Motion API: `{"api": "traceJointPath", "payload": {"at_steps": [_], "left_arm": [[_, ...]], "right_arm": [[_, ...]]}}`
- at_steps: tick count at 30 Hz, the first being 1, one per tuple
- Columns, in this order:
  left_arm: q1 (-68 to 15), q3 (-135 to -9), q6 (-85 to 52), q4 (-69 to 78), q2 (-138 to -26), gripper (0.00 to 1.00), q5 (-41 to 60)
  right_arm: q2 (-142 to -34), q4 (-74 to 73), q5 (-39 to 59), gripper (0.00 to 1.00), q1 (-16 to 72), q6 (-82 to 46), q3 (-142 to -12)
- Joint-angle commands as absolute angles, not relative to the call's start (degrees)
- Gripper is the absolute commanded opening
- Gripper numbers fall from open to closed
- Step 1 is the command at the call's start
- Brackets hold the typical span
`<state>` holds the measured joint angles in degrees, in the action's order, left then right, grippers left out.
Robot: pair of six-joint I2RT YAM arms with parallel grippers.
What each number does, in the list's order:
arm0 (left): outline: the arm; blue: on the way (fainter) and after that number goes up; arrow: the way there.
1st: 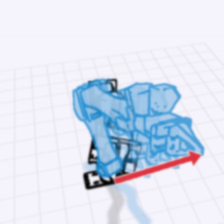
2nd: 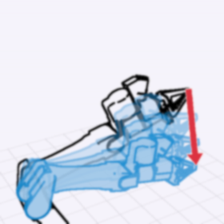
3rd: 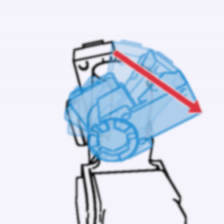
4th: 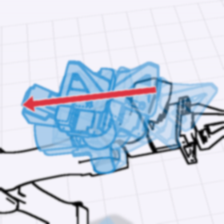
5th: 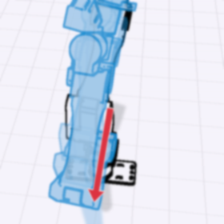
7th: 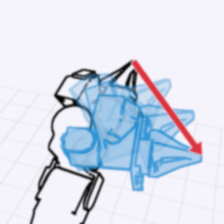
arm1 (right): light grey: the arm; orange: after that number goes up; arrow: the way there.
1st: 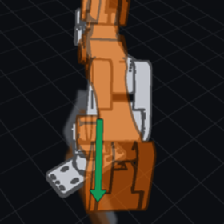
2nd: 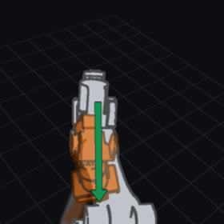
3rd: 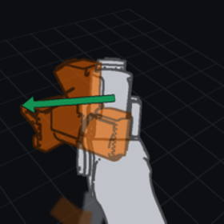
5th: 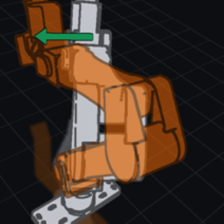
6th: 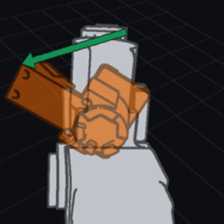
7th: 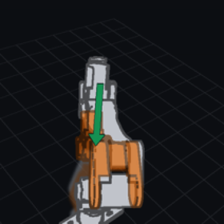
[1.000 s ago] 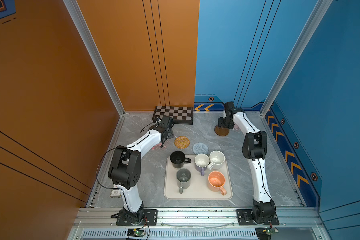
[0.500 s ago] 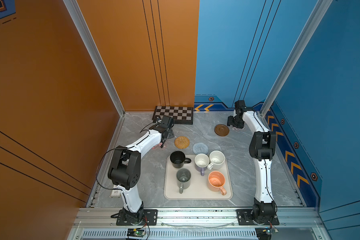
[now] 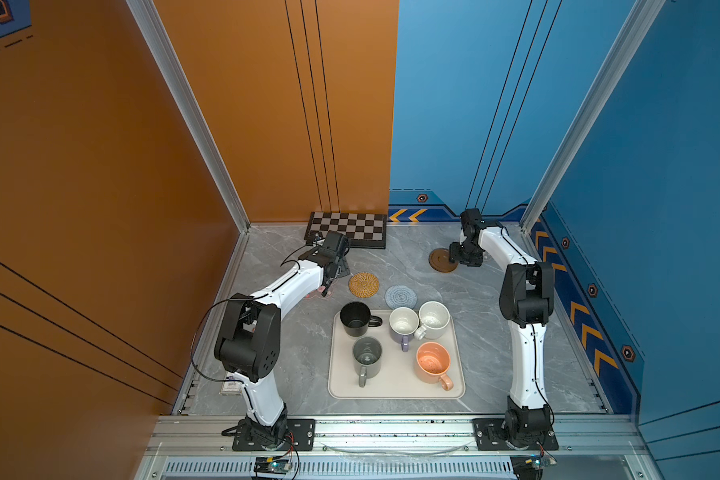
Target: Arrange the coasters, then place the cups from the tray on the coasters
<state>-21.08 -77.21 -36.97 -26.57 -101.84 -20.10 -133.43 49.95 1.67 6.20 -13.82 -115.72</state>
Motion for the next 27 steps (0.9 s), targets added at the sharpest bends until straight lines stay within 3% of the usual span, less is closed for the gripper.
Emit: {"api": "traceJointPath", "payload": {"at_steps": [1,27], "left_arm": [[-21.5,-76.1,-37.2,-26.7,-99.3,0.82,-21.0],[-20.6,-72.1,-37.3,-26.4,-96.4,0.81,-22.0]], "right_arm": [[-131.3,47.9,0.6,0.66,7.8,-15.3,-113.5],[-136.2,46.6,-0.7,0.67,8.2,-18.4,-115.0]]}}
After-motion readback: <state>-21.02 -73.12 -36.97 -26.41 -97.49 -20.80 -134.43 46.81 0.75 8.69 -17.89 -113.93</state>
